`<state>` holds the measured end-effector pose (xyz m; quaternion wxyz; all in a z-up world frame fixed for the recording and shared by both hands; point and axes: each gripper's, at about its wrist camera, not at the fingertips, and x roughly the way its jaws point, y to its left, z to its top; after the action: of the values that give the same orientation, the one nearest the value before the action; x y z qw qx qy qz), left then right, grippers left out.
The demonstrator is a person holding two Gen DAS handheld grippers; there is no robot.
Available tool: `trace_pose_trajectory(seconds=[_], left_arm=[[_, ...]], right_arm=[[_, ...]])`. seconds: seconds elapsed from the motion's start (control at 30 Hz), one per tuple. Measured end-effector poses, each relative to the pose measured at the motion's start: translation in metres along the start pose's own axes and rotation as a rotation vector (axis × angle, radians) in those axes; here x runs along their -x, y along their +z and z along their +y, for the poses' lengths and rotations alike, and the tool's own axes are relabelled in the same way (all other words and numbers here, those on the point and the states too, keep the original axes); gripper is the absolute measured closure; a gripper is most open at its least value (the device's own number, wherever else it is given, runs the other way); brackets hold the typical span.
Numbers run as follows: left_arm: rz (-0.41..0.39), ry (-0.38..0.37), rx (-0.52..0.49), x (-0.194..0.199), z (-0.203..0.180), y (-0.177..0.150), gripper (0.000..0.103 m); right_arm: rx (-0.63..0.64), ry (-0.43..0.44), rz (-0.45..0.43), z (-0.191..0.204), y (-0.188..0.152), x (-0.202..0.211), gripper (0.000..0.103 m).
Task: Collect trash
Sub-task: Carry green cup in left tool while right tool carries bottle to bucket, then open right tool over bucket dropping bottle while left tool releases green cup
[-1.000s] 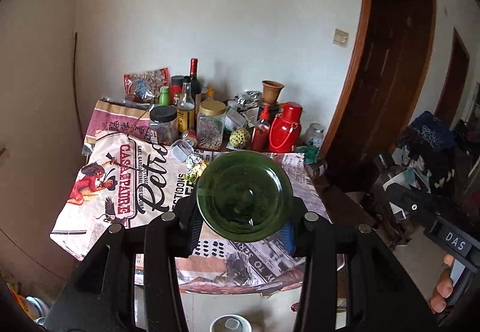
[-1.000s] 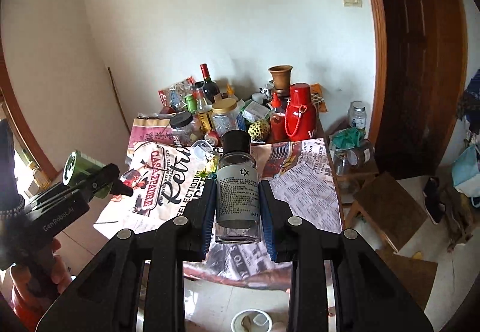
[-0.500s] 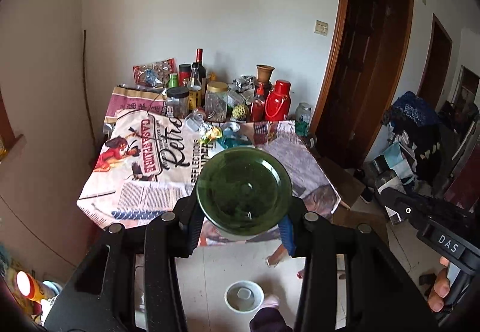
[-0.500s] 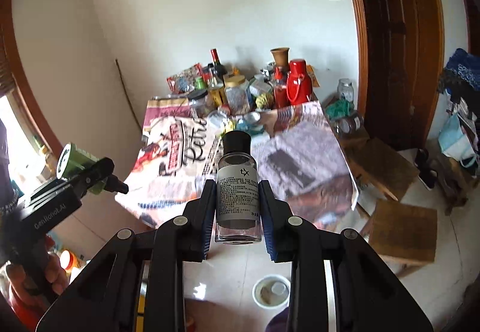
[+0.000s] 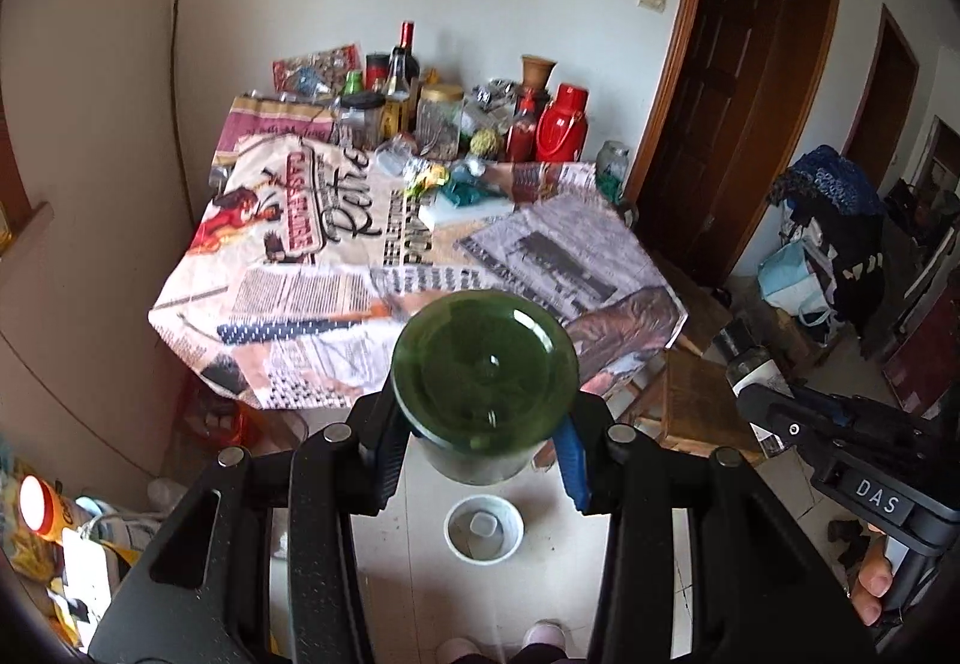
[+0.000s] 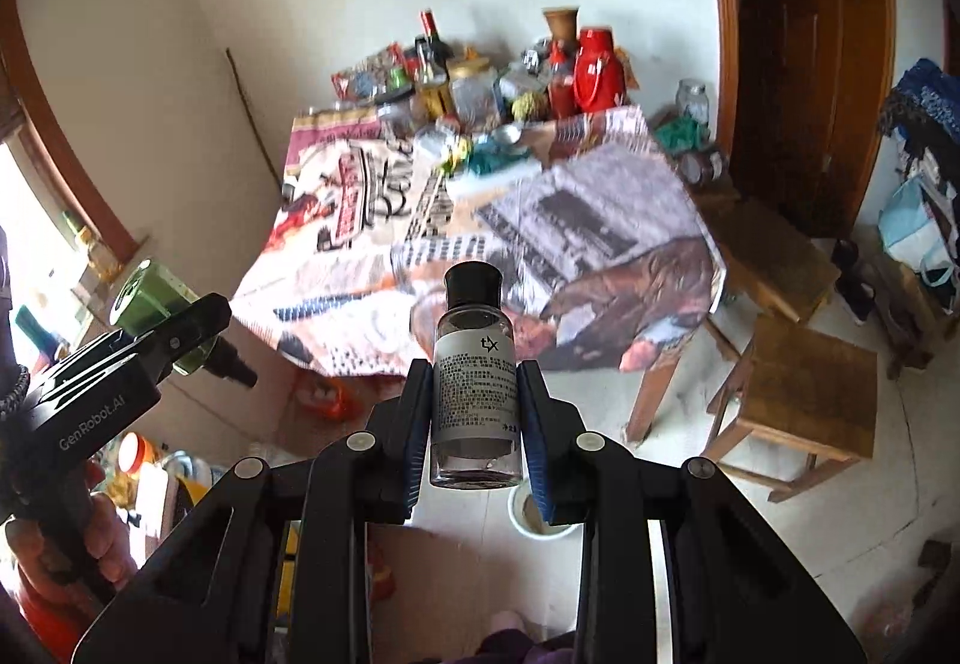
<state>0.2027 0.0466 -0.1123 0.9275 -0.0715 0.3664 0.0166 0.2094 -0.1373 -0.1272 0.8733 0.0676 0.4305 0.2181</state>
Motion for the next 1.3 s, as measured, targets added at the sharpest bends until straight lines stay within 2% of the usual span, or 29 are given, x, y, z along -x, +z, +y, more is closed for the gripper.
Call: trace_pose_trajectory(seconds=[0.1, 0.33, 0.5, 0.7, 0.87, 0.97, 1.07, 1.17, 1.3], left_arm=[[0.055, 0.019, 0.016, -0.022, 0.000, -0.013, 0.061], [0.218, 0.029, 0.039, -0.107, -0.006, -0.064, 0.062], [0.307, 0.036, 0.061, -0.168, -0.008, -0.106, 0.062], [0.416, 0.046, 0.091, -0.244, 0.000, -0.166, 0.062], [0.495, 0.051, 0.118, -0.301, 0.010, -0.219, 0.062], [0.525, 0.047, 0.140, -0.328, 0.013, -0.242, 0.062], [0.546, 0.040, 0.157, -0.352, 0.015, -0.260, 0.062], [0.567, 0.027, 0.163, -0.373, 0.014, -0.272, 0.062], [0.592, 0.007, 0.151, -0.394, 0.008, -0.280, 0.062]], right_arm=[[0.004, 0.016, 0.052, -0.011, -0.008, -0.024, 0.077], [0.017, 0.021, 0.163, -0.041, -0.035, -0.091, 0.077], [-0.036, 0.013, 0.268, -0.075, -0.070, -0.152, 0.077], [-0.030, 0.000, 0.384, -0.106, -0.117, -0.224, 0.077], [-0.001, 0.010, 0.418, -0.121, -0.139, -0.273, 0.077], [0.011, 0.044, 0.427, -0.125, -0.147, -0.300, 0.077], [0.031, 0.089, 0.442, -0.123, -0.154, -0.322, 0.077], [0.028, 0.108, 0.465, -0.124, -0.159, -0.335, 0.069], [0.027, 0.090, 0.475, -0.131, -0.163, -0.341, 0.067]])
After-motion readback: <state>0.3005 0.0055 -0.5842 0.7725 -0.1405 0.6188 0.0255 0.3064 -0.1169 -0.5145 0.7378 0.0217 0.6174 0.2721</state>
